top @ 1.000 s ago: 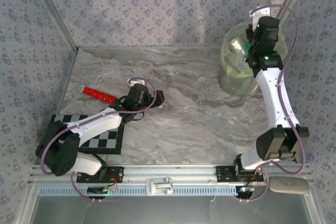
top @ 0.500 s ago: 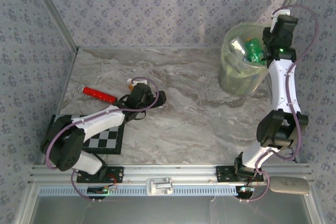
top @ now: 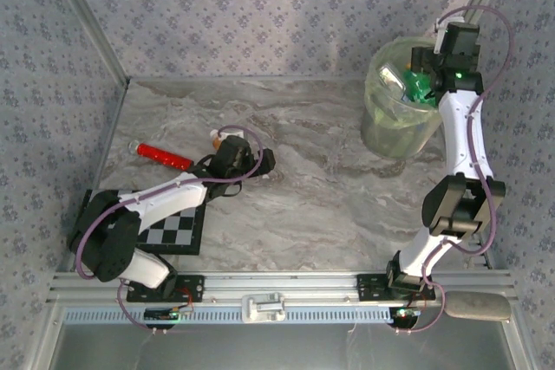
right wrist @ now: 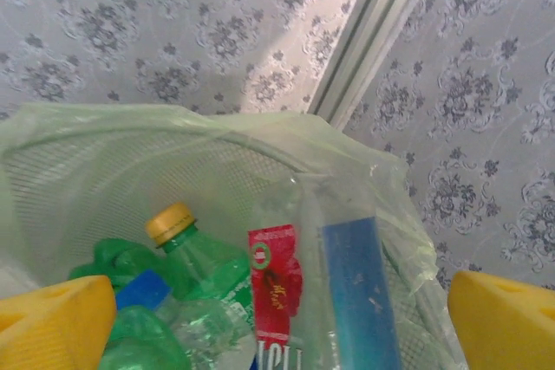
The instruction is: Put the plastic bottles in the bin
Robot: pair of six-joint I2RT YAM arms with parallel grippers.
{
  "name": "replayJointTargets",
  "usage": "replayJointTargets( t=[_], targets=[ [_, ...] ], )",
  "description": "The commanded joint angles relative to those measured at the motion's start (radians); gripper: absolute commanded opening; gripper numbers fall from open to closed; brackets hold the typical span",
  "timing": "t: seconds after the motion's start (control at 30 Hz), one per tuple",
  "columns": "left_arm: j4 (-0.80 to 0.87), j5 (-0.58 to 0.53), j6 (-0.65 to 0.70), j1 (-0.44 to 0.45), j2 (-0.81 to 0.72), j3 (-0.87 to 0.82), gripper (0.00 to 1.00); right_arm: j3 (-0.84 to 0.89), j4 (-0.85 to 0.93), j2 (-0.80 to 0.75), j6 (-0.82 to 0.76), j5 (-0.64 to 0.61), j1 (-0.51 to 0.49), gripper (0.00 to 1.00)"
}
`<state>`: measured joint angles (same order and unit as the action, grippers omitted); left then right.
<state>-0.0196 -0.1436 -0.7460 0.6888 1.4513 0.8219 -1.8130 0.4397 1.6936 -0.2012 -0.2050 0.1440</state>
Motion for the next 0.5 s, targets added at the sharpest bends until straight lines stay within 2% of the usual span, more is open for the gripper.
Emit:
replayJointTargets(
  t=[0.0,0.17,0.33,0.47],
  targets=[
    [0.055,-0.060,0.013,-0.012,-0.016,0.040,1.00,-0.030,-0.010,-0.107,0.018,-0.020,-0.038,1.00],
    [0.108,-0.114,-0.012,-0.071,-0.042,0.049,1.00,0.070,-0.077,-0.259,0.111,0.056,-0.092,1.00],
    [0.160,-0.171,-0.068,-0.140,-0.055,0.055,1.00,0.326,-0.248,-0.440,0.330,0.288,-0.103,1.00],
    [0.168,-0.187,-0.102,-0.182,-0.046,0.057,1.00,0.514,-0.362,-0.531,0.478,0.411,-0.130,1.00]
  ],
)
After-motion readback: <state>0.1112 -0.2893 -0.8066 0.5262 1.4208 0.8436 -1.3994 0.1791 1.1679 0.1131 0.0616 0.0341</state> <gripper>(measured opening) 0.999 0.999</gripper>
